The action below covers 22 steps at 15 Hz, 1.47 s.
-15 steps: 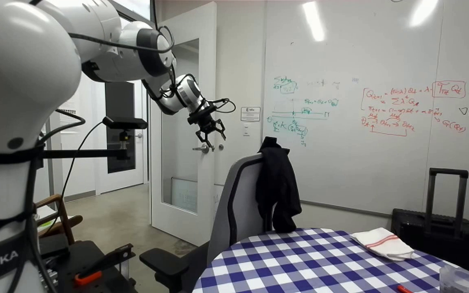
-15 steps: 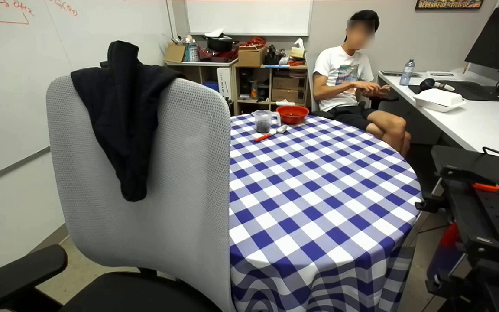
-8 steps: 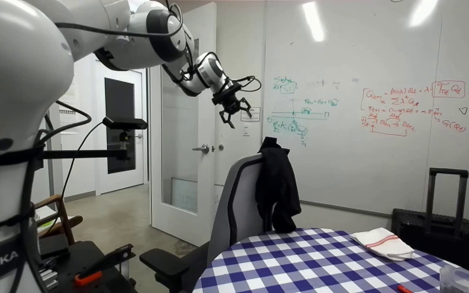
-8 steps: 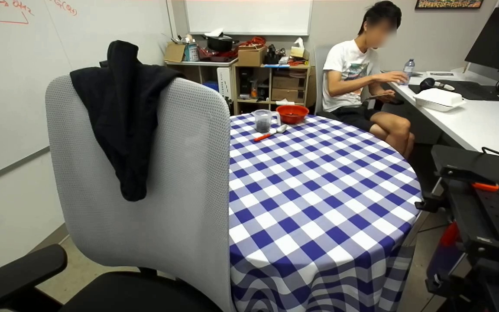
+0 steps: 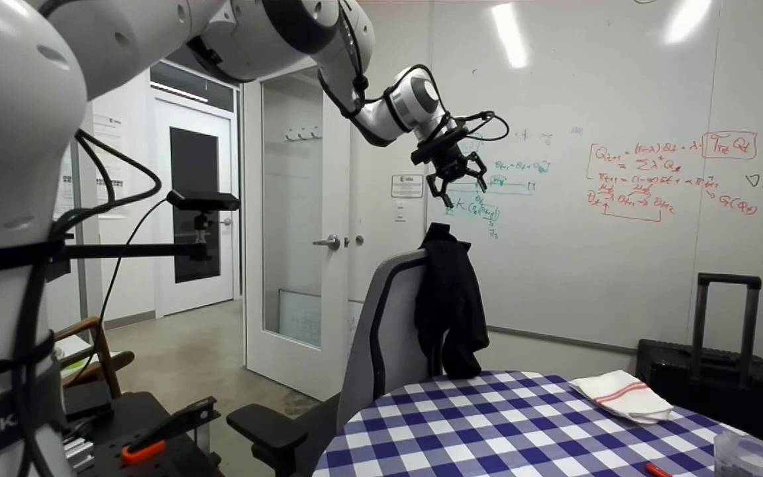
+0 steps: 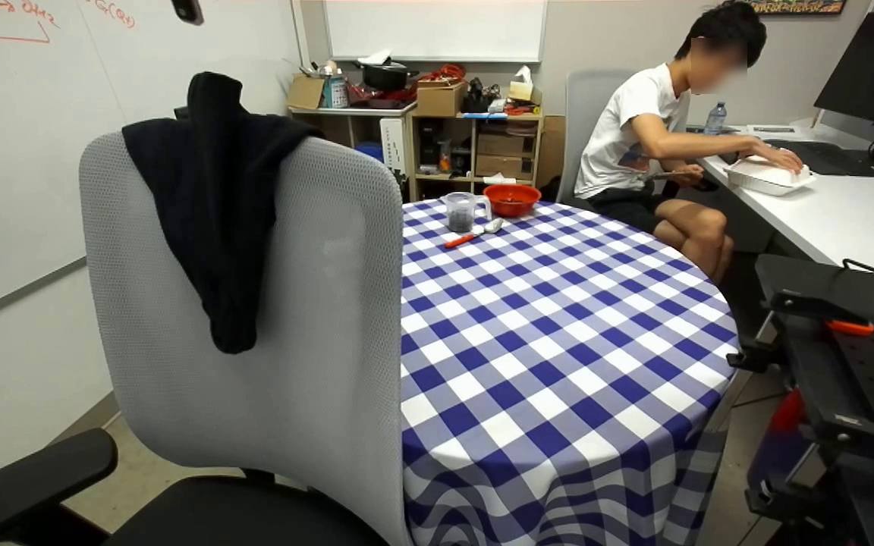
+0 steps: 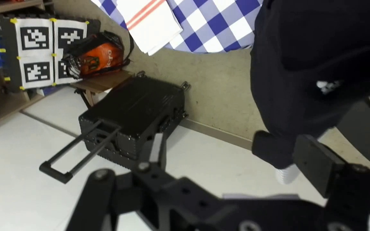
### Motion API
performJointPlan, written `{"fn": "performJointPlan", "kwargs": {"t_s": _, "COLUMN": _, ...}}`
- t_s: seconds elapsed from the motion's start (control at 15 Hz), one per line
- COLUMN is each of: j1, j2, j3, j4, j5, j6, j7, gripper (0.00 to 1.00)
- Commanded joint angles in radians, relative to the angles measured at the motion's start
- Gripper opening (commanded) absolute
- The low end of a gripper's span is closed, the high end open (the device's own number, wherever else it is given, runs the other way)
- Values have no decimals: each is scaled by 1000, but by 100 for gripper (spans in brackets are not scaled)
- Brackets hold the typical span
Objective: Put the shirt on the chair
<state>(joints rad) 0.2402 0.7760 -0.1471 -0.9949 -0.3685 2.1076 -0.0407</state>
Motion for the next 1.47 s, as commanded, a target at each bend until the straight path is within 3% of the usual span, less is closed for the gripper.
{"fn": "performJointPlan", "kwargs": {"t_s": 0.0, "j1": -56, "j2": -124, "j3": -4, "j4": -244, "j5": 41, "j6": 118, "j7": 116, "gripper": 100}}
{"fn": "performJointPlan", "kwargs": {"t_s": 0.33, "j1": -119, "j2": -224, "j3": -36, "j4": -472, "j5": 2, "j6": 288, "j7": 291, "gripper": 100}}
{"fn": "performJointPlan", "kwargs": {"t_s": 0.93, "j1": -207, "j2": -411, "j3": -97, "j4": -936, "j5": -48, "j6": 630, "j7": 258, "gripper": 100}}
{"fn": "performJointPlan", "kwargs": {"t_s": 1.07, "j1": -239, "j2": -460, "j3": -92, "j4": -1047, "j5": -14, "j6": 662, "j7": 232, "gripper": 100}}
{"fn": "performJointPlan", "kwargs": {"t_s": 1.4, "j1": -381, "j2": -593, "j3": 2, "j4": -1341, "j5": 219, "j6": 843, "j7": 77, "gripper": 100}}
